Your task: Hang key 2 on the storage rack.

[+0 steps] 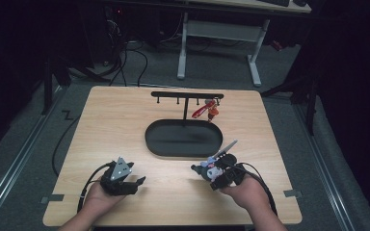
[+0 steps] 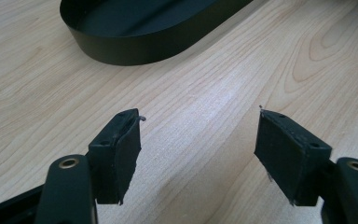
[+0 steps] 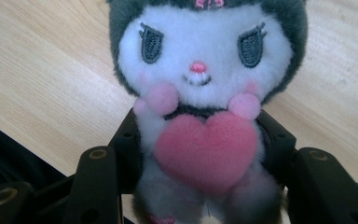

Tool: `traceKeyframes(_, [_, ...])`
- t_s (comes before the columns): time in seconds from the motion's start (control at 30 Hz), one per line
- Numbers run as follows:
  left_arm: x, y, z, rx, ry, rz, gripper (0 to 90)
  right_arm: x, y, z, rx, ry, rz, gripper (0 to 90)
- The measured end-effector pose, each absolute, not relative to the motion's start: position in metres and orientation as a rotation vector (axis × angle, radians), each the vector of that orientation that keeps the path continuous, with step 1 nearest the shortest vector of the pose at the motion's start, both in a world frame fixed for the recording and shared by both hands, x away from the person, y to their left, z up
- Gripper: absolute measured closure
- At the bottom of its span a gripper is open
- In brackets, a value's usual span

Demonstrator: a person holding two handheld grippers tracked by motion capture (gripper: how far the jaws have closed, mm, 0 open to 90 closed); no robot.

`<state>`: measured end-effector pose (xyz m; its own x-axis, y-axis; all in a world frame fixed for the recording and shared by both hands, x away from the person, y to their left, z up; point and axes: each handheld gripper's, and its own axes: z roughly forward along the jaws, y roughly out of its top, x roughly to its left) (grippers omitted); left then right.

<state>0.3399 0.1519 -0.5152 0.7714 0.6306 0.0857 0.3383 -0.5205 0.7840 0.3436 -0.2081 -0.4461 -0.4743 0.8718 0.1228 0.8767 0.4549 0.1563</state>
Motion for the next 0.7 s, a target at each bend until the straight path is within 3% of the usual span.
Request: traceKeyframes(0.7, [0.333,0.155,-0.513,2.158,0.706,0.443,31.0,0.377,-0.182,-0.400,-1.569,-2.713,-0.376,47.6])
